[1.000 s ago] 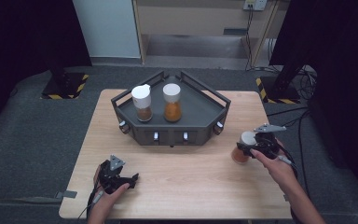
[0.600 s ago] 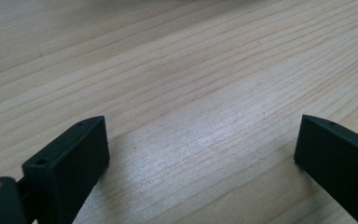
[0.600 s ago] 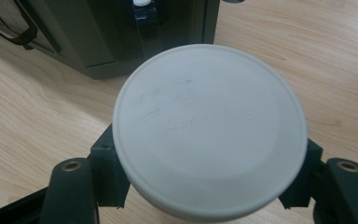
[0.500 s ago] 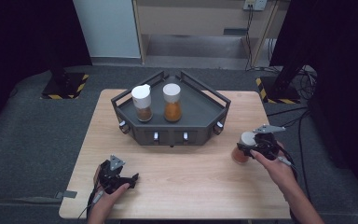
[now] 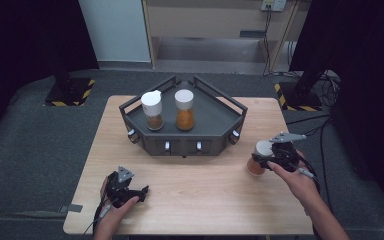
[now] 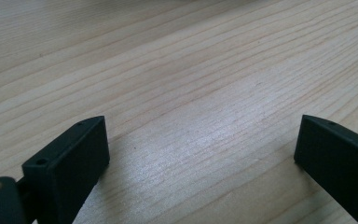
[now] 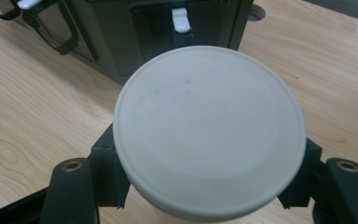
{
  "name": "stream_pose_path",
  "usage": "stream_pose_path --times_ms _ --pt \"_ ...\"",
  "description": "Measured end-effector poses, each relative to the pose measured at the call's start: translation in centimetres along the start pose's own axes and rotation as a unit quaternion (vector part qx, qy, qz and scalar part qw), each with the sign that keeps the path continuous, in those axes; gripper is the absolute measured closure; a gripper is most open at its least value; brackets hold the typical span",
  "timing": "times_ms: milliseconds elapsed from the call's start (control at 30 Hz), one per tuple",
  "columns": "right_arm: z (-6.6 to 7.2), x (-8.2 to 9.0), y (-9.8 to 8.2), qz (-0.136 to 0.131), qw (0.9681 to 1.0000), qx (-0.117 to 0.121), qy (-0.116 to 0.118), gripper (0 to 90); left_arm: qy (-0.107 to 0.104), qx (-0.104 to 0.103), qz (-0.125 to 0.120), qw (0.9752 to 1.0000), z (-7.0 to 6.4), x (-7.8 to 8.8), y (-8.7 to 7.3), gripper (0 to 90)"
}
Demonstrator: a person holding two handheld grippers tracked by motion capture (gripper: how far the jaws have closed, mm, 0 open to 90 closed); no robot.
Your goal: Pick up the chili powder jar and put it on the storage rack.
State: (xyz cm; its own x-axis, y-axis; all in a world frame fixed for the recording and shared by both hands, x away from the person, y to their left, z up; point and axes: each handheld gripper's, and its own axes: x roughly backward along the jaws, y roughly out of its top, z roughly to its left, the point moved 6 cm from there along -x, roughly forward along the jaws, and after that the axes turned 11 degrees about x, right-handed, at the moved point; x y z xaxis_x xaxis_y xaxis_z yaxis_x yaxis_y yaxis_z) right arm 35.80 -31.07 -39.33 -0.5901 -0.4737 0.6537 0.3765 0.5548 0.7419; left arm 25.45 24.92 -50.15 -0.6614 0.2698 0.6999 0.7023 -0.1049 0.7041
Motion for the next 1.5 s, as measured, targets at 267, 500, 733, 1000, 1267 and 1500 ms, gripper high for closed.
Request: stream_pose_path --times_ms 267,500,733,1000,1267,1500 --pt "0.4 0.9 1.3 -0.001 0.9999 0.012 0.003 34.1 0.0 0.0 0.0 1.0 0.0 0.0 0.0 1.7" --pt "0.7 1.5 2.2 -0.002 0.9998 0.018 0.008 34.1 0.0 0.0 0.0 1.0 0.0 0.0 0.0 1.7" --pt "1.0 2.1 3.1 -0.003 0.9997 0.024 0.011 34.2 0.0 0.0 0.0 1.0 0.0 0.0 0.0 1.7" --pt "1.0 2.9 4.0 -0.005 0.9995 0.028 0.016 34.2 0.0 0.0 0.0 1.0 0.0 0.0 0.0 1.7" --pt "1.1 3.5 4.9 -0.007 0.9993 0.033 0.016 34.2 0.0 0.0 0.0 1.0 0.0 0.0 0.0 1.7" --pt "1.3 4.0 5.9 -0.01 0.9991 0.038 0.017 34.2 0.0 0.0 0.0 1.0 0.0 0.0 0.0 1.7"
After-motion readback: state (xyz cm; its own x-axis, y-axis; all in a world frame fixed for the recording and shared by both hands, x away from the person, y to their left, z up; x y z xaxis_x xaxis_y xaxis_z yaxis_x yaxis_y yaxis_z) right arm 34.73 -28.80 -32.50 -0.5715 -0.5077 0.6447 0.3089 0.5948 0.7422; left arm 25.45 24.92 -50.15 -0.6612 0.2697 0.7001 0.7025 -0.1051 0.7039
